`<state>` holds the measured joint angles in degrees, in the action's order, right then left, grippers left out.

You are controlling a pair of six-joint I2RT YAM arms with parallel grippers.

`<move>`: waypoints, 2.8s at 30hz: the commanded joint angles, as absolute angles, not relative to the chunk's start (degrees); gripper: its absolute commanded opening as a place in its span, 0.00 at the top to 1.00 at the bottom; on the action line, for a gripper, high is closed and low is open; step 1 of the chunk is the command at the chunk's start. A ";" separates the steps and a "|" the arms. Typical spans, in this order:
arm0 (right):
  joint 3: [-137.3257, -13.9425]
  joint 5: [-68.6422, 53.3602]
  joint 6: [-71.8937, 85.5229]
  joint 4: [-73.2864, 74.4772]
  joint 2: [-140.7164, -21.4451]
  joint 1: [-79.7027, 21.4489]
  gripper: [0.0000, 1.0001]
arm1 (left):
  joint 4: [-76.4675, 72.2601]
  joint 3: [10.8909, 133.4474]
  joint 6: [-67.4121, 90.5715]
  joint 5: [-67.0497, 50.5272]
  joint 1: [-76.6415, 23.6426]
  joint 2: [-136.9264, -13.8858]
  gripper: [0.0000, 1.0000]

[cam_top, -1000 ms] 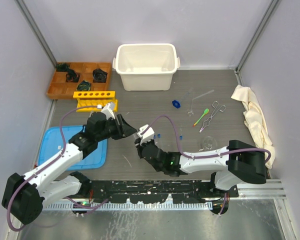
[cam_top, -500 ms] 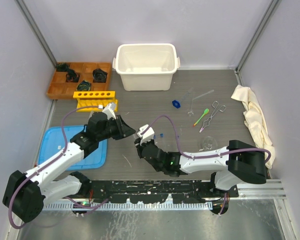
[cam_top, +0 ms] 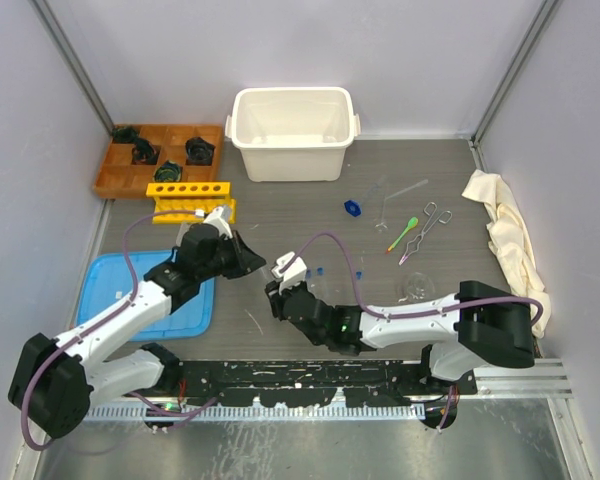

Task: Organize the chemistry lab equipment
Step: Pick up the test tube at the center of the board, then insert the test tube into the slot of the test tube rack.

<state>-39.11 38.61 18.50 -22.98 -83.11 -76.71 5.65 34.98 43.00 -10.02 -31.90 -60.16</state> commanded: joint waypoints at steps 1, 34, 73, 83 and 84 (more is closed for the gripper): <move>-41.00 37.53 18.63 -22.51 -79.12 -78.09 0.62 | 6.77 38.88 37.77 -0.58 -31.76 -60.76 1.00; -31.82 44.68 23.38 -14.77 -69.63 -78.31 0.65 | -21.54 54.04 6.72 27.48 -21.67 -84.88 1.00; -28.52 42.05 23.55 -16.21 -67.26 -73.04 0.65 | -24.29 55.46 11.39 19.25 -16.88 -86.84 1.00; -28.54 41.65 23.44 -16.29 -67.44 -72.86 0.66 | -25.73 55.69 9.70 20.28 -16.94 -89.02 1.00; -28.41 41.78 23.54 -16.19 -67.23 -72.86 0.66 | -26.01 55.55 9.65 20.35 -16.89 -89.39 1.00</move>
<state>-28.29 41.19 22.65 -13.65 -67.90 -73.10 -22.37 54.39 10.81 19.55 -16.88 -88.38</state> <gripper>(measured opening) 0.345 0.073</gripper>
